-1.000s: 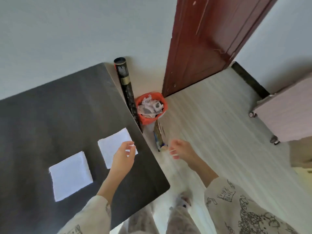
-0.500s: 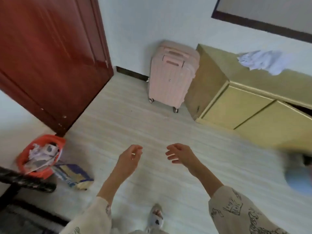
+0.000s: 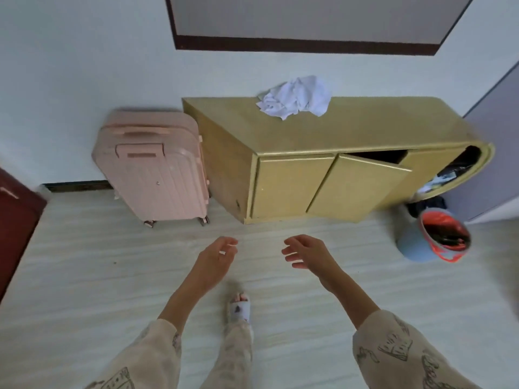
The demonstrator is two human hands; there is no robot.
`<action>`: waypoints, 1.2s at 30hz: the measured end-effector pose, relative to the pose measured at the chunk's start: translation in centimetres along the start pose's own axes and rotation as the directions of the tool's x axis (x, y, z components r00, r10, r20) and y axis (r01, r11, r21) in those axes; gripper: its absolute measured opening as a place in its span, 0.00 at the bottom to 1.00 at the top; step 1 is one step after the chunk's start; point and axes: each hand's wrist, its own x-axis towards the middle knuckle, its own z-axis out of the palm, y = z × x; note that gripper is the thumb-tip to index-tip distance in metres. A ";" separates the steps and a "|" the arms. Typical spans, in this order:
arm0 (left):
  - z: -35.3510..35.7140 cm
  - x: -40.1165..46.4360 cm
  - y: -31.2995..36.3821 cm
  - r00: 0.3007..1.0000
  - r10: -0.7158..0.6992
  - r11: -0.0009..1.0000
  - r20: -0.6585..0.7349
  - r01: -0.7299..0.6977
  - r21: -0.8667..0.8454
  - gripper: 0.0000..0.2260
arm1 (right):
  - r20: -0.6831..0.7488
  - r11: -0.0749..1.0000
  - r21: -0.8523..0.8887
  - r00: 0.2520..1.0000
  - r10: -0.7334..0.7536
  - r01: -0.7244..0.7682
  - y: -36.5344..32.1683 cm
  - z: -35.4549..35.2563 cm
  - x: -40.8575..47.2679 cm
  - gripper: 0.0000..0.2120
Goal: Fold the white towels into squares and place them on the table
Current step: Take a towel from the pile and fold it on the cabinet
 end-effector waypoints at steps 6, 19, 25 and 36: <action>-1.1 15.3 5.9 0.999 0.035 0.996 0.036 -0.037 0.081 0.09 | -0.086 0.999 0.042 0.996 0.010 -0.006 -7.2 -5.6 12.3 0.07; 5.0 40.4 17.0 0.992 -0.037 0.976 0.120 0.010 0.217 0.11 | -0.138 0.999 0.035 0.990 0.041 -0.036 -14.3 -19.7 36.9 0.10; 10.3 50.2 20.8 0.984 -0.167 0.959 0.068 0.146 0.242 0.12 | -0.077 0.960 -0.279 0.997 -0.004 -0.018 -16.8 -26.2 48.7 0.13; 13.9 66.2 27.3 0.986 -0.153 0.972 -0.063 0.161 0.170 0.11 | 0.045 0.661 -0.750 0.995 0.094 -0.029 -14.8 -31.2 64.8 0.32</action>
